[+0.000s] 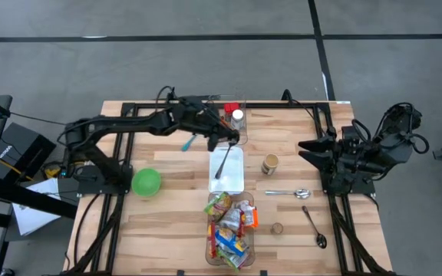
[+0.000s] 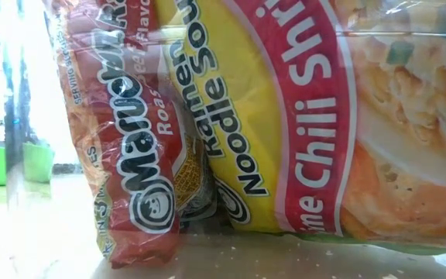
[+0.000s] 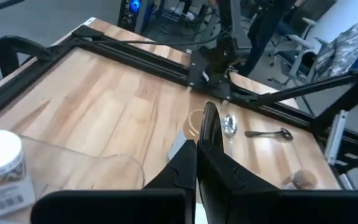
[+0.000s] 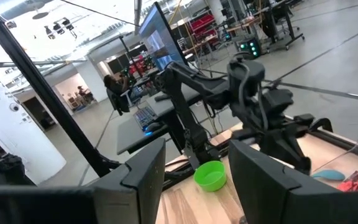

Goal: Pick & Place Food Item
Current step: Put the left black spoon into the white bin

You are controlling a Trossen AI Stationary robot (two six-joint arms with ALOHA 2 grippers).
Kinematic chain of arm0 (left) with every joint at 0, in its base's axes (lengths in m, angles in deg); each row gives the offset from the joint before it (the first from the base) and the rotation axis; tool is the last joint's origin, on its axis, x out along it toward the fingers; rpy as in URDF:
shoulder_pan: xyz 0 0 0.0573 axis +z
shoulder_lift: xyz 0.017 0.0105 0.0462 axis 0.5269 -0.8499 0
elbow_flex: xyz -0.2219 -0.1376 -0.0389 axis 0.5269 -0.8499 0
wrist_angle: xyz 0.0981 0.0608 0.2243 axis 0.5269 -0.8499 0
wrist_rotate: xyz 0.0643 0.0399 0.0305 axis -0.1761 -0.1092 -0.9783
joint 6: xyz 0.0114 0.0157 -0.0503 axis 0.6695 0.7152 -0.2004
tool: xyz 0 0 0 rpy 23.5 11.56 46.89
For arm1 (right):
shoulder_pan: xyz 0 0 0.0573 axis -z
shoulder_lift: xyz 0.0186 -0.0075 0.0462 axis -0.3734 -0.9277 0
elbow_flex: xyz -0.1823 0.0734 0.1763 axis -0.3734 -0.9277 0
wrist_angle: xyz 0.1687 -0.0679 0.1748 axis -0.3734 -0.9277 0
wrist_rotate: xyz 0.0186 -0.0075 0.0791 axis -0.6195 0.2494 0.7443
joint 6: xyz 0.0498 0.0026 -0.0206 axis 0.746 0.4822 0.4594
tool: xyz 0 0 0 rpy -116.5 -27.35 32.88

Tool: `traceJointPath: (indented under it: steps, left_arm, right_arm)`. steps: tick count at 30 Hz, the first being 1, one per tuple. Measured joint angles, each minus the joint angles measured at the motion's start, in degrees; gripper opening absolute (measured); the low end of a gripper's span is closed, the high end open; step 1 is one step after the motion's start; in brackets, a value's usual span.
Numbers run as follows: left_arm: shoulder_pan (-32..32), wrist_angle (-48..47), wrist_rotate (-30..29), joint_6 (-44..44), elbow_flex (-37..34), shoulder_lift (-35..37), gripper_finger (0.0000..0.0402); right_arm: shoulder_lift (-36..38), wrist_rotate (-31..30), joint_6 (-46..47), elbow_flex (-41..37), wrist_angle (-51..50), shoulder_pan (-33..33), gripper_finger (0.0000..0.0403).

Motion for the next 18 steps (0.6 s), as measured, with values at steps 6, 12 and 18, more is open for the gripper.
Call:
traceJointPath:
  steps: [6, 12, 18]
  left_arm:
    - [-1.11, -1.35, -0.43, 1.26, 0.3, -4.45, 0.0]
    - [-3.52, -1.61, -2.82, 2.92, 0.35, -6.68, 0.0]
    - [-4.09, -2.01, -5.21, 3.34, 0.18, -8.0, 0.0]
  right_arm:
    - [0.0, 0.02, 0.59, 0.0, -0.56, 0.0, 0.0171]
    - [0.0, 0.02, 0.59, 0.0, -1.46, 0.0, 0.0171]
    - [0.0, 0.0, 0.59, 0.0, -2.38, 0.0, 0.0171]
